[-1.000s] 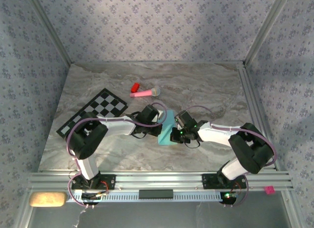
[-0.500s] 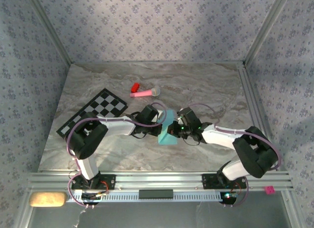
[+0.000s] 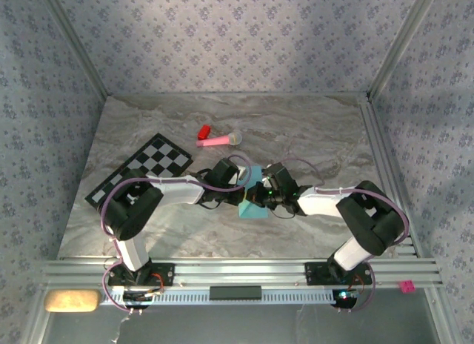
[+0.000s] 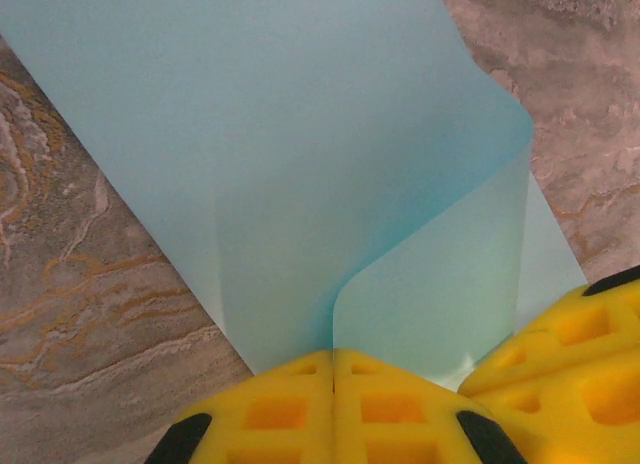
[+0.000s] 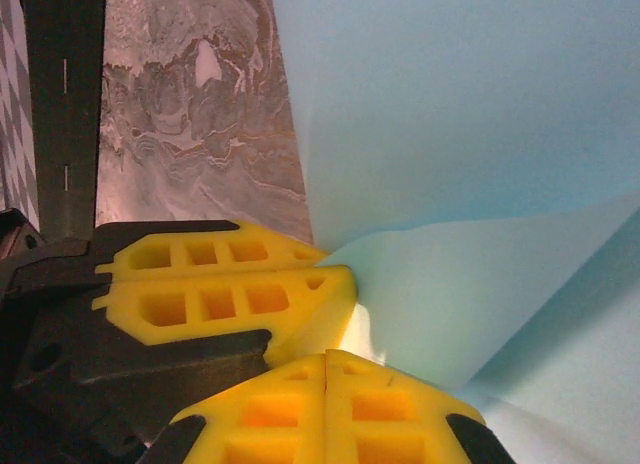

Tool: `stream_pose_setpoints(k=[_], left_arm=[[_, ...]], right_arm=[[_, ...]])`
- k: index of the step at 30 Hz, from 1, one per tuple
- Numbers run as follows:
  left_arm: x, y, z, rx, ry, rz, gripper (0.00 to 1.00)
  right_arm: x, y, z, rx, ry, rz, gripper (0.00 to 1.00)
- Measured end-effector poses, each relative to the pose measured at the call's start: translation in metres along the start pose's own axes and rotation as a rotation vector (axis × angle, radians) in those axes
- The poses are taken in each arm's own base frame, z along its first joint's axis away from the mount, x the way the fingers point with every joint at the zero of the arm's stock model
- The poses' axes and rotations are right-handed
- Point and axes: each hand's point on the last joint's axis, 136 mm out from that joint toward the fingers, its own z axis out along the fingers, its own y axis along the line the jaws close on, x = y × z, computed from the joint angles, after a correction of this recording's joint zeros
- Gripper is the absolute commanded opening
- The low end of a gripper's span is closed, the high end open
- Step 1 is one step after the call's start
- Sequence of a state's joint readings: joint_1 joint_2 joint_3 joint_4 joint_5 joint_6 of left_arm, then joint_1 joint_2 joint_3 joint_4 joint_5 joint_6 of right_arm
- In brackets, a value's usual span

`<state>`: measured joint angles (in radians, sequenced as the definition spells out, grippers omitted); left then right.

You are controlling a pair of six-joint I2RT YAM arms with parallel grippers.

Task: Fold a paper plane with a square sheet of paper (pick it up from the middle)
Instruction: Fold the triangle a second time at the center of the table.

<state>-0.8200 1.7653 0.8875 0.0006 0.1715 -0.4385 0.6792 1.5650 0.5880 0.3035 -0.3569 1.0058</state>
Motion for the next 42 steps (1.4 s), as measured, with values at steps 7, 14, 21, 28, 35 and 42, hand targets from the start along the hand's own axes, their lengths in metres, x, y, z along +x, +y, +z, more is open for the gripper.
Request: stream_pose_setpoints(k=[7,14,21,28,35,42], left_arm=[[0.0,0.0,0.0,0.0,0.0,0.0,0.04],[0.0,0.0,0.0,0.0,0.0,0.0,0.04],[0.0,0.0,0.0,0.0,0.001,0.001,0.04],[0.0,0.0,0.0,-0.001,0.001,0.001,0.04],[0.0,0.0,0.0,-0.001,0.001,0.001,0.04],[0.0,0.0,0.0,-0.001,0.0,0.004,0.04]], right_arm=[[0.002,-0.006,0.005,0.011,0.01,0.008,0.01],[0.008,-0.024,0.009,0.02,0.014,0.037,0.01],[0.007,-0.023,0.007,0.01,0.004,0.043,0.02],[-0.015,-0.012,-0.005,0.006,-0.035,0.045,0.02],[-0.024,-0.022,-0.002,0.051,-0.039,0.07,0.01],[-0.023,-0.039,0.002,0.085,-0.036,0.126,0.01]])
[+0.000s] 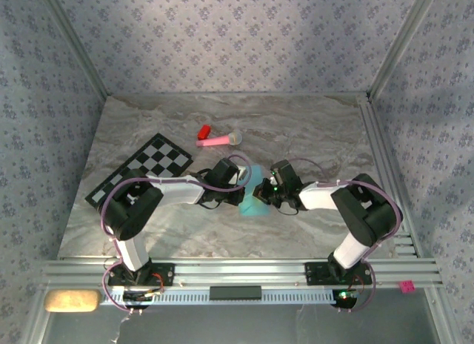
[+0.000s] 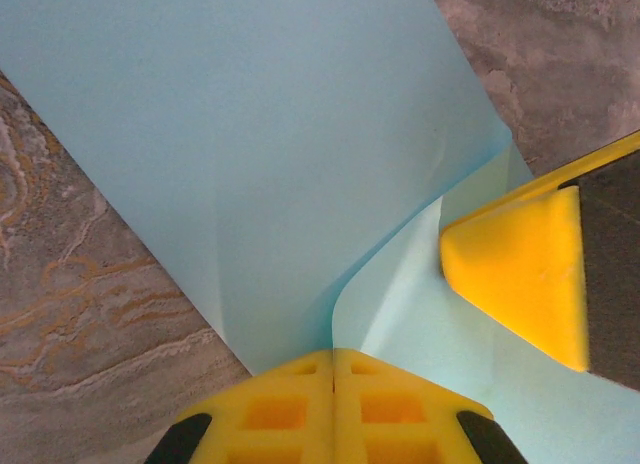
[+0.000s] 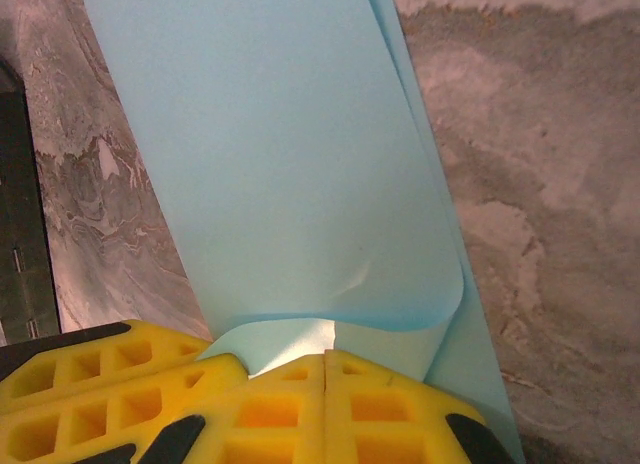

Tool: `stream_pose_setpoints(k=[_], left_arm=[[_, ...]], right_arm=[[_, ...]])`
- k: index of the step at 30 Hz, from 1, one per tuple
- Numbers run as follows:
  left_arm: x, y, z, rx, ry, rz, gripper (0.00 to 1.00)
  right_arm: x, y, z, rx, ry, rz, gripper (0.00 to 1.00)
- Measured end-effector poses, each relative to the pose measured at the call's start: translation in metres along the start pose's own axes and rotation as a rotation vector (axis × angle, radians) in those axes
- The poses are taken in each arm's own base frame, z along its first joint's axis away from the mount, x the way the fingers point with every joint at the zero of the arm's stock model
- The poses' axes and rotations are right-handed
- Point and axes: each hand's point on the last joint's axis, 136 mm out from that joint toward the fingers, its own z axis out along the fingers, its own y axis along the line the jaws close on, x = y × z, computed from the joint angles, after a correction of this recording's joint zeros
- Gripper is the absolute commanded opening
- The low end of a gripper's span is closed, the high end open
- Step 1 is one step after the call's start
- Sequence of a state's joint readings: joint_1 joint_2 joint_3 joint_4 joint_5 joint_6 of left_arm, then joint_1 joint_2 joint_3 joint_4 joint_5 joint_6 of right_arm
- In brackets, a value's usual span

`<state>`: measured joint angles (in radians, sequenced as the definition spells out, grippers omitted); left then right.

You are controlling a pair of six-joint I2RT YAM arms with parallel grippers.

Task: Fold a paper plane with a square sheet of paper (pick it up from the middle)
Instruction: Fold the triangle a second time at the center of the table.

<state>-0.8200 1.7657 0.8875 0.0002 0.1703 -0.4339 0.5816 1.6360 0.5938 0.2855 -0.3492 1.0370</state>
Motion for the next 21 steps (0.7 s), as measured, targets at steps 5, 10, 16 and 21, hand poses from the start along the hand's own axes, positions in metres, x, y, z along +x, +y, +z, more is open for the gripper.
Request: stream_pose_setpoints(k=[5,10,16,21], left_arm=[[0.0,0.0,0.0,-0.001,0.0,0.001,0.04],[0.0,0.0,0.0,-0.002,0.0,0.004,0.04],[0.0,0.0,0.0,-0.002,0.0,0.005,0.04],[0.0,0.0,0.0,-0.002,-0.001,0.007,0.04]], right_arm=[[0.0,0.0,-0.003,-0.002,0.011,0.006,0.02],[-0.01,0.015,-0.009,-0.011,0.007,-0.011,0.02],[-0.023,0.014,-0.01,-0.004,-0.016,-0.001,0.02],[-0.022,-0.009,-0.004,0.036,-0.022,0.035,0.02]])
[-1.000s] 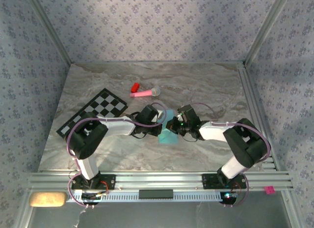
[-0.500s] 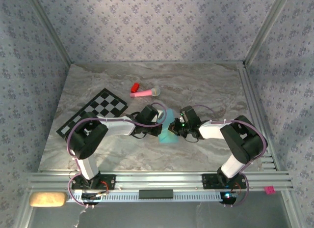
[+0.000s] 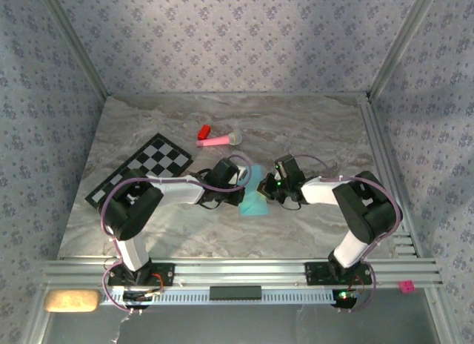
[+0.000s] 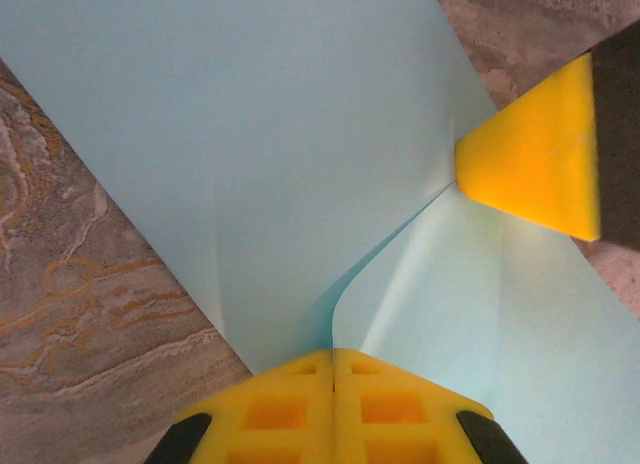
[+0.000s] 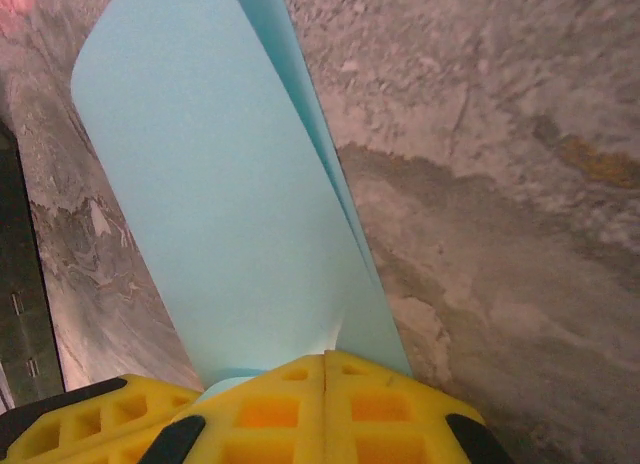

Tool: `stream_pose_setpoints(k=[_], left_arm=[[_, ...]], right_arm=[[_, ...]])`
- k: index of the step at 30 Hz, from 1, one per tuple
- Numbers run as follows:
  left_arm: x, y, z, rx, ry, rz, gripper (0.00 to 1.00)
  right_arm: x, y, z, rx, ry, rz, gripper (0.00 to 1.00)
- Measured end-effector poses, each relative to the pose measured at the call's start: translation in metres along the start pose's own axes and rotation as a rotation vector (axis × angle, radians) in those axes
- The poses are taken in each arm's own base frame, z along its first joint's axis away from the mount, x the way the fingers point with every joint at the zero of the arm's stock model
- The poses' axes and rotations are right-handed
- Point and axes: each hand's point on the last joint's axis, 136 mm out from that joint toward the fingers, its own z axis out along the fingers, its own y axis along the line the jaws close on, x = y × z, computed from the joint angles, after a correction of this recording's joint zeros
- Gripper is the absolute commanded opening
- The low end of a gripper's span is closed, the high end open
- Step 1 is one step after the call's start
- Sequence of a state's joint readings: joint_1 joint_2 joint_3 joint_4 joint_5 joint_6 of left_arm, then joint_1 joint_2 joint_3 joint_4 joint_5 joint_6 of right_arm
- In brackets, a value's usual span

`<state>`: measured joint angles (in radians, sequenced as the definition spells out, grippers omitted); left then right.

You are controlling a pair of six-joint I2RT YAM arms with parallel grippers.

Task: Fold a paper plane with a square sheet of paper (pick it up from the middle)
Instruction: Fold the triangle a second time at the center of the table.

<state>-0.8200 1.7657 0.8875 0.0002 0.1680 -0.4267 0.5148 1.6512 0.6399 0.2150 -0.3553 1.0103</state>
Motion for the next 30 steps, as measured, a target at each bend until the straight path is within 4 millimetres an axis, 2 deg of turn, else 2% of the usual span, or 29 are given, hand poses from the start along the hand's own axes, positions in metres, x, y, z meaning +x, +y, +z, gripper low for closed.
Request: stream_pose_setpoints(k=[9,15,20,24,30], left_arm=[[0.0,0.0,0.0,0.0,0.0,0.0,0.04],[0.0,0.0,0.0,-0.001,0.001,0.0,0.04],[0.0,0.0,0.0,-0.001,0.001,0.0,0.04],[0.0,0.0,0.0,-0.001,0.001,0.0,0.04],[0.0,0.0,0.0,-0.001,0.001,0.0,0.04]], right_arm=[[-0.002,-0.002,-0.003,-0.017,-0.028,0.012,0.04],[-0.013,-0.008,-0.018,0.019,-0.101,-0.009,0.07],[-0.008,0.023,-0.027,-0.022,-0.101,-0.106,0.06],[0.003,0.032,-0.021,-0.055,-0.057,-0.123,0.04],[0.021,0.02,0.001,-0.04,0.035,-0.094,0.03]])
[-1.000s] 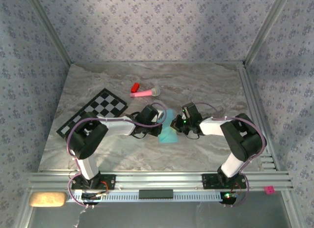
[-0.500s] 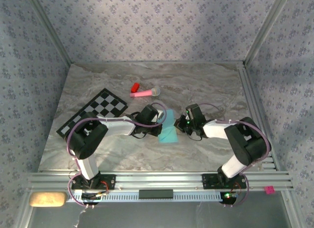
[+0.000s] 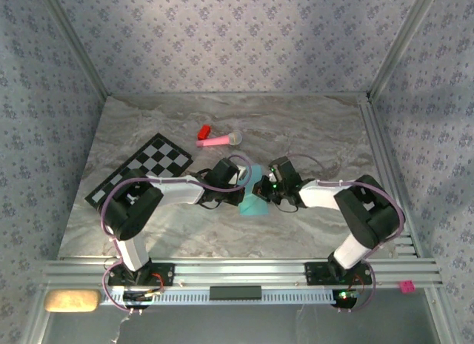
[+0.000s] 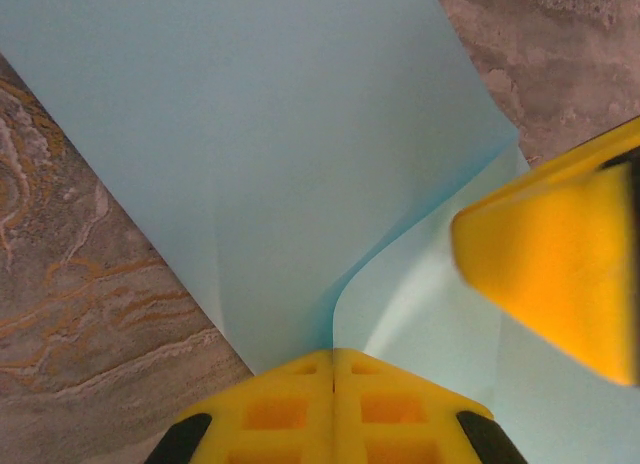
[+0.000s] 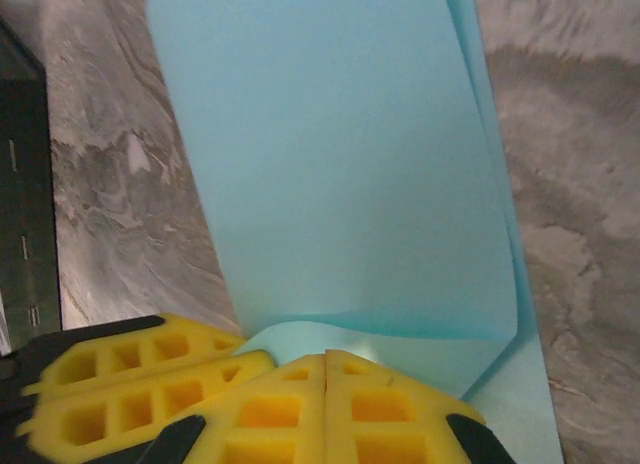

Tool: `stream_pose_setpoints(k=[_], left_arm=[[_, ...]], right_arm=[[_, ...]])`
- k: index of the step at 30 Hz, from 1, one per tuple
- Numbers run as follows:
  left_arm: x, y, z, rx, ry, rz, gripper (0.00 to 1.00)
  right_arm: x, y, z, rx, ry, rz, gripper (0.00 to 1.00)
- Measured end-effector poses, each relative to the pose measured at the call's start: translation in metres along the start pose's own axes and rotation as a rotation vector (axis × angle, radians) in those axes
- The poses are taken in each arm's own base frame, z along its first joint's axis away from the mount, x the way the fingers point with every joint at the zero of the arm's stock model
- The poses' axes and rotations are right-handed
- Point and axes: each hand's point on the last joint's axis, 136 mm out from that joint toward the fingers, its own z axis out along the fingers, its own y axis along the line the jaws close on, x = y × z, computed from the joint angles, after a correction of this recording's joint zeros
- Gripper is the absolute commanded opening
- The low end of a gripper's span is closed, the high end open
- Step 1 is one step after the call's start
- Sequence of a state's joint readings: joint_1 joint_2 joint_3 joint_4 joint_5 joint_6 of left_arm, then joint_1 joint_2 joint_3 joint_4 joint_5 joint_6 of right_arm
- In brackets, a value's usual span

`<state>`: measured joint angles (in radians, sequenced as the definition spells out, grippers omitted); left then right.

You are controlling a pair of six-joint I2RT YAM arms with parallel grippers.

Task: Fold a paper plane with a square sheet of paper (pick it up from the middle)
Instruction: Fold the triangle a second time at the center of the table.

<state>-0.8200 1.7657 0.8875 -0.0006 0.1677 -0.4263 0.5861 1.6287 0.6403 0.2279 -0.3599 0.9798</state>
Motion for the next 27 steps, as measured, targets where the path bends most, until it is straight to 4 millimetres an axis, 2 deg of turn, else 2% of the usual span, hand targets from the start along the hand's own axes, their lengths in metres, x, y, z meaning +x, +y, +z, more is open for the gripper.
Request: stream_pose_setpoints(k=[6,11,13,16,19,23,27], left_arm=[[0.0,0.0,0.0,0.0,0.001,-0.001,0.08],[0.001,0.0,-0.002,-0.001,0.005,-0.009,0.22],[0.003,0.001,-0.007,-0.007,0.014,-0.024,0.29],[0.002,0.003,-0.019,-0.017,0.02,-0.065,0.32],[-0.005,0.001,-0.035,-0.01,-0.005,-0.107,0.3],[-0.016,-0.012,-0.056,0.044,-0.041,-0.162,0.15],[-0.014,-0.033,-0.063,0.15,-0.005,-0.207,0.06]], right_arm=[[0.004,-0.007,0.005,0.019,0.013,0.004,0.01],[0.005,-0.008,0.005,0.008,0.005,-0.002,0.01],[0.005,-0.007,0.005,0.006,0.005,-0.006,0.01],[0.005,-0.007,0.005,0.006,0.004,-0.008,0.01],[0.006,-0.007,0.005,0.006,0.002,-0.01,0.01],[0.005,-0.007,0.005,0.005,-0.002,-0.012,0.01],[0.006,-0.008,0.004,0.008,-0.004,-0.013,0.01]])
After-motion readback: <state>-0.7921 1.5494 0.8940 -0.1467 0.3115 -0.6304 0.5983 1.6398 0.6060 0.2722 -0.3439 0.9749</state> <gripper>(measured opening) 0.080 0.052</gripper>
